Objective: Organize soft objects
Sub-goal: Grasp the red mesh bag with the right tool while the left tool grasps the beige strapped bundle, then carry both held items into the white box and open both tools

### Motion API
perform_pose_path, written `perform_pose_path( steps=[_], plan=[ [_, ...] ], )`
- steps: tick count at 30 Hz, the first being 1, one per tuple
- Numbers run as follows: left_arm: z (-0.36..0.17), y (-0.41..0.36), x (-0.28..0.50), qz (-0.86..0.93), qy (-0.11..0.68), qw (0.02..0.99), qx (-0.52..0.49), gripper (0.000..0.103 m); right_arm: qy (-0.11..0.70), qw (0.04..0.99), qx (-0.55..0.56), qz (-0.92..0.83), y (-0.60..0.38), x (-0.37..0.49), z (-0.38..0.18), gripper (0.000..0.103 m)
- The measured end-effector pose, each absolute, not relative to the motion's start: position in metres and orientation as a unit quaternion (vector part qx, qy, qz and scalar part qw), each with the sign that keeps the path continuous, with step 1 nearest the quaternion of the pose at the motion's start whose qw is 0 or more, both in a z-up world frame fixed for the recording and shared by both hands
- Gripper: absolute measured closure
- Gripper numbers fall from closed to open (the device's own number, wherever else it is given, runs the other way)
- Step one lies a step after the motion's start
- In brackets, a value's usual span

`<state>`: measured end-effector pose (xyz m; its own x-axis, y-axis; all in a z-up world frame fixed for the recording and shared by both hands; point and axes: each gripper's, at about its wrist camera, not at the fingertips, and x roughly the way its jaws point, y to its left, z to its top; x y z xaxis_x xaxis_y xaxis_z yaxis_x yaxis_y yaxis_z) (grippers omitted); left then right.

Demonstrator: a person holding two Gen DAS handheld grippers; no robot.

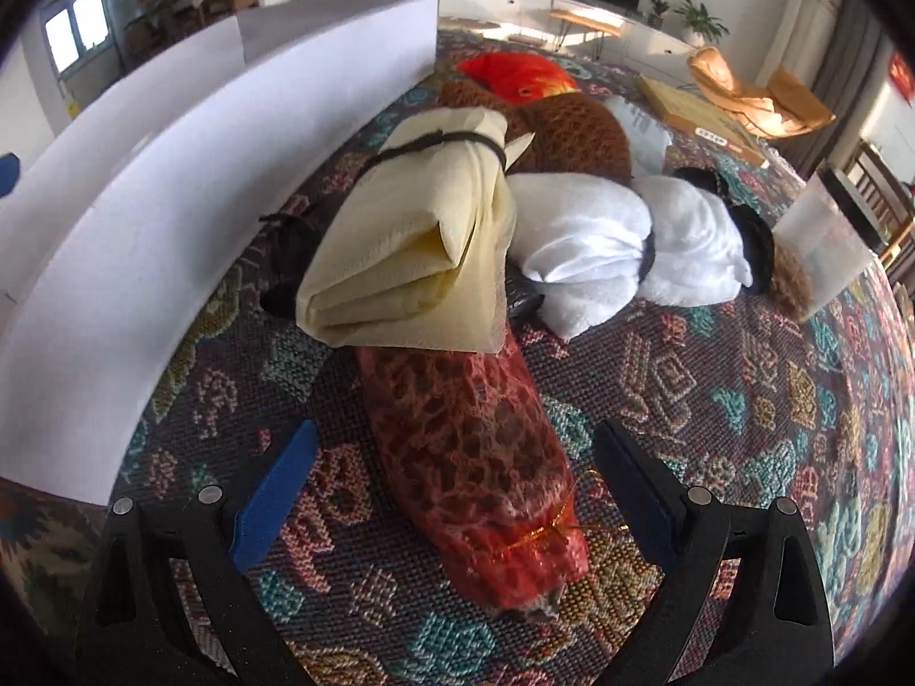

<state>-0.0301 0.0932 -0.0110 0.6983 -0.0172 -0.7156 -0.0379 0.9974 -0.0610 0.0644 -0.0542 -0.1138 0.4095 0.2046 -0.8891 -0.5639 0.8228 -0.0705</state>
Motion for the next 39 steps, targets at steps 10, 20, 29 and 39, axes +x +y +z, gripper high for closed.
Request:
perform_pose_path(
  steps=[10,20,29,39],
  plan=[
    [-0.026,0.059,-0.02,-0.022,0.414,0.91,-0.007,0.0,0.519,0.836,-0.034,0.173,-0.158,0.052,-0.092,0.066],
    [-0.065,0.007,0.038,-0.03,0.465,0.885,-0.022,0.0,0.473,0.871,0.129,0.034,-0.242,0.043,-0.104,0.064],
    [-0.125,-0.027,0.101,0.073,0.503,0.86,0.04,0.0,0.469,0.871,0.145,0.018,-0.252,0.047,-0.11,0.059],
    [-0.135,-0.034,0.102,0.076,0.489,0.865,0.083,0.0,0.478,0.867,0.138,0.012,-0.249,0.049,-0.115,0.055]
  ],
)
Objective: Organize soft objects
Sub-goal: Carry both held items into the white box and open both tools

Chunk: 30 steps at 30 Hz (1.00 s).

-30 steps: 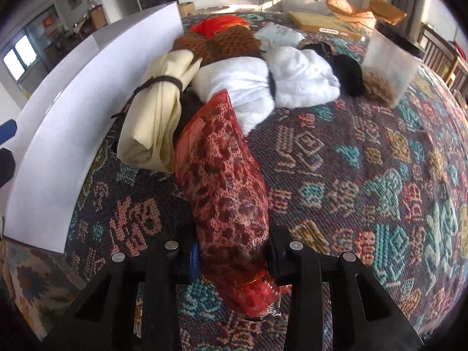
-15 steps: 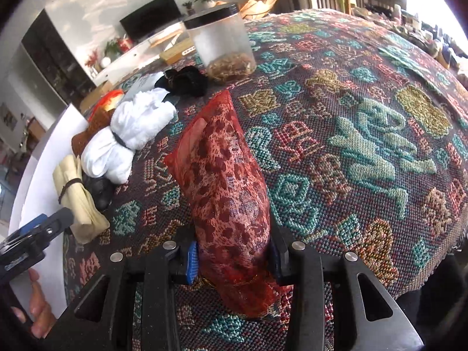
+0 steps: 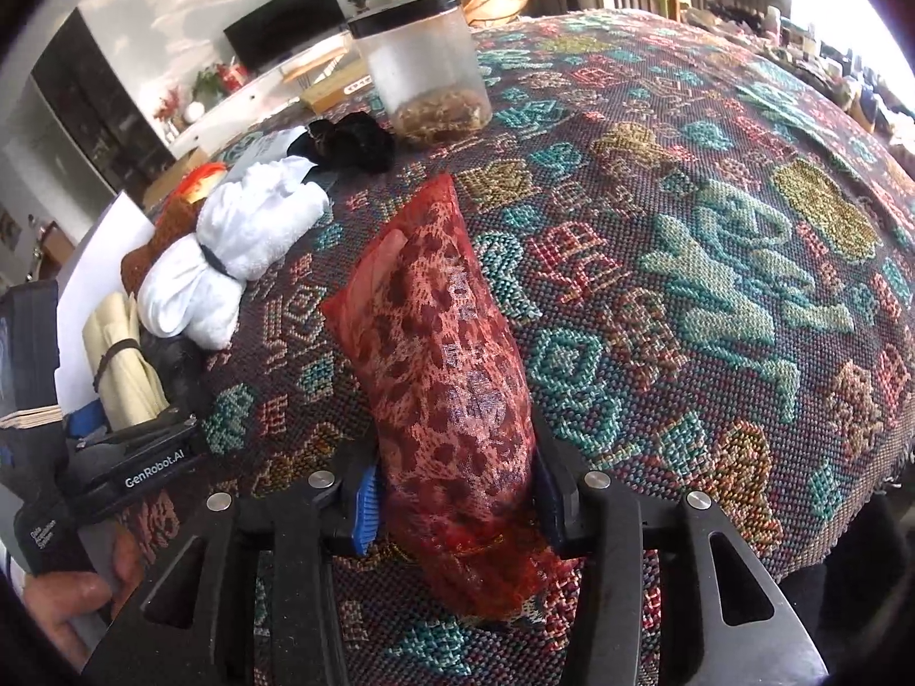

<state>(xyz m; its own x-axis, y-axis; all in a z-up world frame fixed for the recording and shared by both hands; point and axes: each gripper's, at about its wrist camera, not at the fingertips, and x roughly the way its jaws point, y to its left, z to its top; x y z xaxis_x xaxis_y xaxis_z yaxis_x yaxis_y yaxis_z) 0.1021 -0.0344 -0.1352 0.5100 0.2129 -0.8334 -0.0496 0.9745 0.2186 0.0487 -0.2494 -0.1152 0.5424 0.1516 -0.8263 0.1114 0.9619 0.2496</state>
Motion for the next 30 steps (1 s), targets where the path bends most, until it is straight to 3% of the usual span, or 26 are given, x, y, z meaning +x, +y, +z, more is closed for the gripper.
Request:
perform_pose_path(
  steps=[26,28,29,30],
  plan=[
    [-0.137,-0.029,0.097,0.056,0.473,0.875,0.091,0.0,0.475,0.868,0.141,0.012,-0.25,0.046,-0.113,0.052],
    [-0.131,-0.028,0.096,0.045,0.478,0.872,0.095,0.01,0.473,0.869,0.142,0.013,-0.25,0.045,-0.112,0.052],
    [-0.124,-0.026,0.092,0.033,0.465,0.881,0.087,0.033,0.471,0.87,0.143,0.013,-0.251,0.044,-0.112,0.052],
    [-0.117,-0.024,0.087,0.022,0.454,0.888,0.073,0.038,0.469,0.871,0.145,0.013,-0.251,0.043,-0.111,0.052]
  ],
)
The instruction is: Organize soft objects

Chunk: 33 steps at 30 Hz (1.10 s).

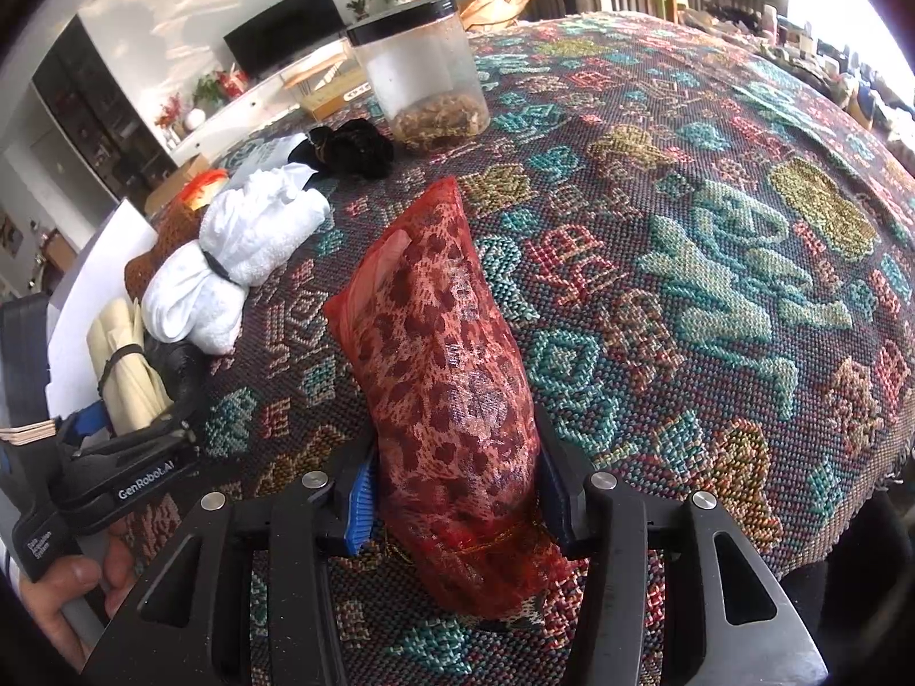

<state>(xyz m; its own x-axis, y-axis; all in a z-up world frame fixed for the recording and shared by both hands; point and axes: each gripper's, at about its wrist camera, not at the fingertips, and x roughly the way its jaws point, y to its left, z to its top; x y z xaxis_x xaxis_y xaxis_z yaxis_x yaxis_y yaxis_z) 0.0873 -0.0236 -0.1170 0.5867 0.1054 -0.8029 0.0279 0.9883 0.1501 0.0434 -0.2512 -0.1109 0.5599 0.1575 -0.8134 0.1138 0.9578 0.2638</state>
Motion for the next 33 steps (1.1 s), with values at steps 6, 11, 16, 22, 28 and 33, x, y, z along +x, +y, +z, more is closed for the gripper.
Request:
perform_pose_path(
  steps=[6,11,16,22,28,33],
  plan=[
    [-0.072,-0.003,0.056,-0.066,0.398,0.915,-0.001,0.046,0.432,0.885,0.17,0.02,-0.26,0.032,-0.1,0.053],
    [-0.035,0.031,0.025,-0.099,0.383,0.917,-0.043,0.046,0.418,0.891,0.172,0.035,-0.253,0.027,-0.086,0.054],
    [0.009,0.101,-0.017,-0.062,0.348,0.934,-0.054,0.045,0.418,0.885,0.146,0.146,-0.177,0.026,-0.041,0.054],
    [0.024,0.206,-0.055,0.082,0.347,0.933,-0.046,0.04,0.404,0.844,0.125,0.331,-0.036,0.015,0.023,0.053],
    [0.002,0.28,-0.083,0.208,0.349,0.91,-0.082,0.0,0.442,0.786,0.118,0.417,0.052,0.019,0.023,0.012],
    [-0.013,0.292,-0.091,0.21,0.353,0.905,-0.112,0.0,0.423,0.822,0.12,0.363,0.016,0.031,0.009,0.012]
  ],
)
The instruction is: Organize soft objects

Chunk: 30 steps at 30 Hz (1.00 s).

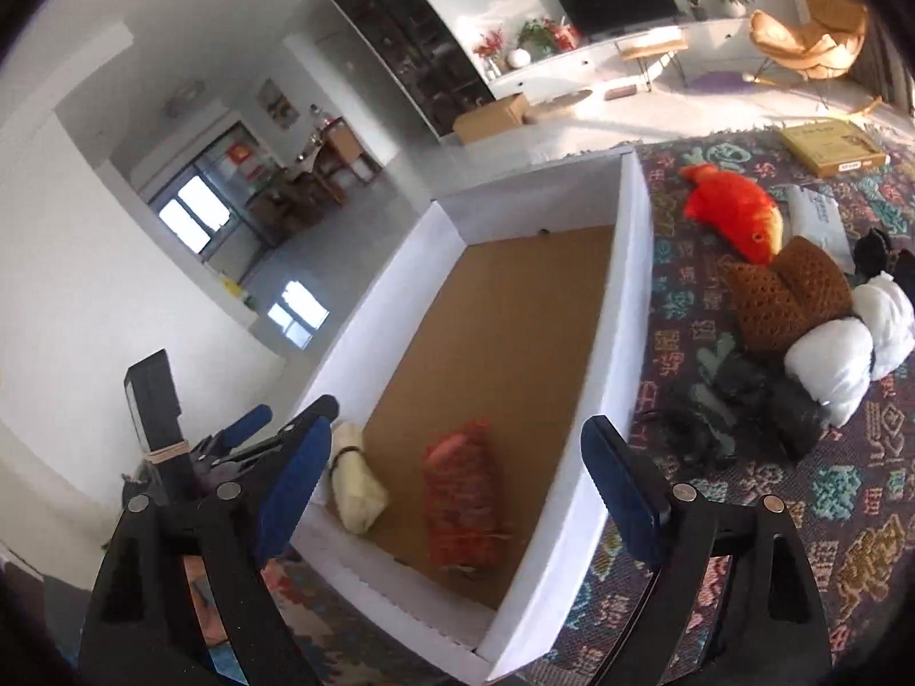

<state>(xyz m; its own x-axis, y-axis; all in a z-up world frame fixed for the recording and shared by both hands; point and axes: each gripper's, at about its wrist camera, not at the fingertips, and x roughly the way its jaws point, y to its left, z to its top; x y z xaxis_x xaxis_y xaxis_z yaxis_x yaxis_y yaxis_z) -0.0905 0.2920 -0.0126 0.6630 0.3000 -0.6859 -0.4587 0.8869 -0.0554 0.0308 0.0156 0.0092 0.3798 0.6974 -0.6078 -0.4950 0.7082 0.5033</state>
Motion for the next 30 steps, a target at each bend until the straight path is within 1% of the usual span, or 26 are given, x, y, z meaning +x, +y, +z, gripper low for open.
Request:
perform_pose_path(
  steps=[5,9,12,15,17,20,24,28,30],
  plan=[
    [-0.008,0.243,-0.077,0.122,0.348,0.923,-0.112,0.0,0.424,0.875,0.109,0.206,-0.072,0.051,-0.028,0.012],
    [0.004,0.163,-0.062,0.005,0.349,0.933,-0.087,0.0,0.453,0.885,0.099,0.051,-0.148,0.063,-0.084,0.012],
    [0.004,0.092,-0.056,-0.092,0.358,0.928,-0.054,0.0,0.478,0.87,0.117,-0.017,-0.196,0.066,-0.115,0.012],
    [-0.012,0.029,-0.045,-0.151,0.377,0.914,-0.017,0.0,0.47,0.873,0.12,-0.051,-0.219,0.06,-0.126,0.012],
    [-0.033,-0.001,-0.032,-0.159,0.397,0.904,0.008,0.0,0.458,0.878,0.128,-0.055,-0.224,0.058,-0.123,0.012],
    [-0.073,-0.018,-0.009,-0.136,0.427,0.894,0.011,0.0,0.444,0.886,0.105,-0.085,-0.222,0.055,-0.121,0.012],
    [-0.112,-0.021,0.01,-0.109,0.448,0.887,0.013,0.0,0.452,0.874,0.117,-0.136,-0.232,0.053,-0.126,0.012],
    [-0.135,-0.023,0.023,-0.091,0.465,0.881,0.023,0.0,0.453,0.872,0.108,-0.149,-0.229,0.05,-0.128,0.012],
    [-0.138,-0.024,0.024,-0.083,0.456,0.886,0.03,0.0,0.462,0.869,0.085,-0.158,-0.223,0.053,-0.13,0.012]
  ],
)
